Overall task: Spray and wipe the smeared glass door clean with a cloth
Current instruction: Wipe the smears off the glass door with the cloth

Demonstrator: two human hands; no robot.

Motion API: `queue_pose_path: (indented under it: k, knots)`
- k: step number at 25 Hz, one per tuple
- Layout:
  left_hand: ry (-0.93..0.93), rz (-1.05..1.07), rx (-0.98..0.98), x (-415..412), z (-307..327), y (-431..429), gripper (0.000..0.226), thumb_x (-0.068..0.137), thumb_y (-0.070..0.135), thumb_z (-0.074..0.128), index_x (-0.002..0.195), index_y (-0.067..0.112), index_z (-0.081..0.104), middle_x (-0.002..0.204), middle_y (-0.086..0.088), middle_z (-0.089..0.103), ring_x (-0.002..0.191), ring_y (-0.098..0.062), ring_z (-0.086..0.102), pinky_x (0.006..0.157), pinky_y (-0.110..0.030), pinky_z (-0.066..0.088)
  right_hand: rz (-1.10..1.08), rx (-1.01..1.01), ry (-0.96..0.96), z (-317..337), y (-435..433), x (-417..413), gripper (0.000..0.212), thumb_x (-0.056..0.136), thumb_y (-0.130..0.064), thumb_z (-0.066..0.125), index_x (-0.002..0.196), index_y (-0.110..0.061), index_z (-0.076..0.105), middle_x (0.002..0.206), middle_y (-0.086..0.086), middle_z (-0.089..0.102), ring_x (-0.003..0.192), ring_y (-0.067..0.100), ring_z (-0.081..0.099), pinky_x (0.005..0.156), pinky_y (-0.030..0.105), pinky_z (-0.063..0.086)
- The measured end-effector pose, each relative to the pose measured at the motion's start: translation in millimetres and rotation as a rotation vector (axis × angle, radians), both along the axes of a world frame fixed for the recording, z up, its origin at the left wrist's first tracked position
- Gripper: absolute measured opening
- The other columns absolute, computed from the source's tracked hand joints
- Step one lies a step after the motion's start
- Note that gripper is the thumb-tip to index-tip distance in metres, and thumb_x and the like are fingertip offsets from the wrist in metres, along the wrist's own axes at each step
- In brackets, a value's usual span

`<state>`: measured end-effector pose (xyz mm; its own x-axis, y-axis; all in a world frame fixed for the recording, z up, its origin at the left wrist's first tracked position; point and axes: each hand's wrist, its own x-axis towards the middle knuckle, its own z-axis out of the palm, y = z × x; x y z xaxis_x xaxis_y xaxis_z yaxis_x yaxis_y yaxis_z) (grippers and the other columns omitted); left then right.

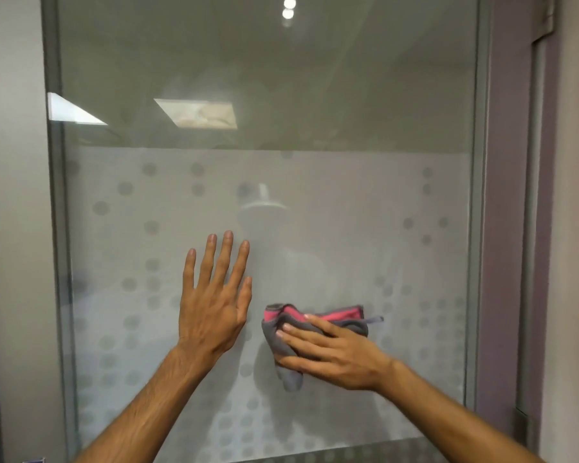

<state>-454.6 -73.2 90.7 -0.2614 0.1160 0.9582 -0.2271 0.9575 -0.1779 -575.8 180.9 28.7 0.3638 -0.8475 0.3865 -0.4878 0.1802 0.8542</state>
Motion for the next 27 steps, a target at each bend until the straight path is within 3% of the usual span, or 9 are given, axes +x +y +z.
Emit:
queue_pose_path:
  k: [5,8,11,13,16,19,22,24,27]
  knots:
    - [0.016,0.003,-0.001,-3,1,1,0.062,0.102,0.034,0.031,0.161,0.018,0.018,0.171,-0.010,0.009,0.158,-0.031,0.010,0.123,-0.060,0.021,0.077,-0.138,-0.064,126,9,-3,0.042,0.105,-0.015,0.056,0.147,-0.016,0.055,0.158,0.015,0.045,0.153,0.032,0.032,0.123,0.055,0.028]
    - [0.020,0.006,0.003,-4,3,2,0.062,0.103,0.035,0.032,0.161,0.018,0.019,0.171,-0.011,0.009,0.158,-0.031,0.010,0.123,-0.060,0.020,0.067,-0.490,-0.163,189,19,-4,0.043,0.105,-0.017,0.051,0.148,-0.016,0.054,0.159,0.021,0.040,0.155,0.026,0.021,0.126,0.053,0.020]
    - [0.021,0.009,0.012,-6,3,4,0.061,0.105,0.038,0.030,0.161,0.018,0.017,0.171,-0.011,0.008,0.158,-0.032,0.009,0.124,-0.060,0.018,0.127,-0.957,-0.425,189,21,-4,0.049,0.102,-0.017,0.056,0.151,-0.012,0.050,0.161,0.023,0.037,0.155,0.029,0.023,0.127,0.049,0.019]
    - [0.014,0.009,0.023,-6,3,5,0.062,0.105,0.038,0.029,0.162,0.018,0.016,0.171,-0.011,0.008,0.158,-0.032,0.007,0.124,-0.059,0.017,0.154,-1.080,-0.489,146,8,-1,0.049,0.101,-0.015,0.057,0.149,-0.009,0.051,0.159,0.025,0.039,0.153,0.031,0.029,0.125,0.048,0.021]
    - [0.002,0.006,0.025,-6,2,3,0.062,0.105,0.039,0.029,0.162,0.019,0.013,0.171,-0.011,0.006,0.158,-0.031,0.006,0.125,-0.059,0.016,0.075,-0.850,-0.436,33,-14,8,0.050,0.100,-0.011,0.055,0.149,-0.011,0.052,0.159,0.023,0.039,0.156,0.031,0.023,0.122,0.057,0.026]
    - [-0.006,-0.007,0.021,-5,-5,1,0.063,0.105,0.039,0.029,0.162,0.019,0.013,0.171,-0.011,0.005,0.158,-0.031,0.006,0.125,-0.059,0.016,-0.042,-0.243,-0.172,-73,-6,10,0.056,0.101,-0.009,0.053,0.156,-0.015,0.042,0.165,0.017,0.033,0.157,0.034,0.021,0.126,0.059,0.019]
    - [-0.028,0.008,0.002,-3,-11,1,0.064,0.104,0.042,0.029,0.162,0.020,0.011,0.171,-0.011,0.003,0.158,-0.032,0.005,0.124,-0.060,0.016,-0.069,0.086,0.013,-63,18,-2,0.071,0.095,-0.005,0.051,0.161,-0.018,0.029,0.169,0.014,0.023,0.158,0.032,0.017,0.128,0.056,0.012]
    - [-0.032,0.011,0.015,-1,-12,3,0.065,0.104,0.042,0.030,0.162,0.020,0.011,0.171,-0.011,0.003,0.158,-0.032,0.005,0.124,-0.060,0.016,-0.016,0.052,-0.015,-23,25,-10,0.067,0.095,-0.004,0.053,0.159,-0.016,0.035,0.167,0.015,0.027,0.157,0.033,0.021,0.127,0.056,0.018]
    - [-0.031,-0.007,0.012,-3,-14,6,0.064,0.104,0.041,0.030,0.162,0.019,0.013,0.171,-0.011,0.003,0.158,-0.032,0.006,0.124,-0.061,0.016,0.032,-0.245,-0.115,55,40,-21,0.049,0.101,-0.006,0.050,0.150,-0.016,0.052,0.160,0.021,0.039,0.151,0.037,0.034,0.124,0.056,0.025]
